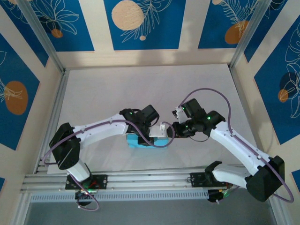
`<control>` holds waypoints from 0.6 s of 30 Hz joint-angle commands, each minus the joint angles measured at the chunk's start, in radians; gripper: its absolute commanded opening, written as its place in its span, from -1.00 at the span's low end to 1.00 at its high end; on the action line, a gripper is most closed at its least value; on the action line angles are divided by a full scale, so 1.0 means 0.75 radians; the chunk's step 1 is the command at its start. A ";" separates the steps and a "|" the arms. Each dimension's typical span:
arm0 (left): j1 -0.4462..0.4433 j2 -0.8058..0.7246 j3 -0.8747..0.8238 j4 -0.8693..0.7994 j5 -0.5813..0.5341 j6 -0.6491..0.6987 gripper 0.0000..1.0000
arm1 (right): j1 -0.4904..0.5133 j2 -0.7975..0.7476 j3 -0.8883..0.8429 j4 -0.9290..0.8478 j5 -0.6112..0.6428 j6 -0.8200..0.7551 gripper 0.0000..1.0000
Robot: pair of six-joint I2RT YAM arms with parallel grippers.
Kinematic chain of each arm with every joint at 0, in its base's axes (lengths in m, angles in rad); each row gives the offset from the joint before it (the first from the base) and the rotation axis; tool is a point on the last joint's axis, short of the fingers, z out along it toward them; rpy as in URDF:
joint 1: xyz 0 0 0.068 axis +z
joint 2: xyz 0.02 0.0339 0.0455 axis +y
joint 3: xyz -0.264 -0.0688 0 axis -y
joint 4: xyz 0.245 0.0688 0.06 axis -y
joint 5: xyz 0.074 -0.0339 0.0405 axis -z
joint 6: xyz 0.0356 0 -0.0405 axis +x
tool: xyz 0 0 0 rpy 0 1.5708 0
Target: Fold the paper box
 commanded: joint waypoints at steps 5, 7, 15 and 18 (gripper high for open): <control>0.011 0.004 0.007 -0.004 0.060 -0.012 -0.34 | -0.187 -0.017 -0.028 0.126 -0.343 0.241 -0.37; 0.011 -0.002 0.007 -0.004 0.057 -0.010 -0.34 | -0.265 -0.023 -0.051 0.161 -0.435 0.306 -0.35; 0.017 -0.011 0.004 0.005 0.052 -0.012 -0.35 | -0.285 0.103 -0.017 0.064 -0.511 0.375 -0.22; 0.019 -0.003 0.009 0.001 0.050 -0.014 -0.36 | -0.262 0.105 -0.011 0.015 -0.480 0.358 -0.23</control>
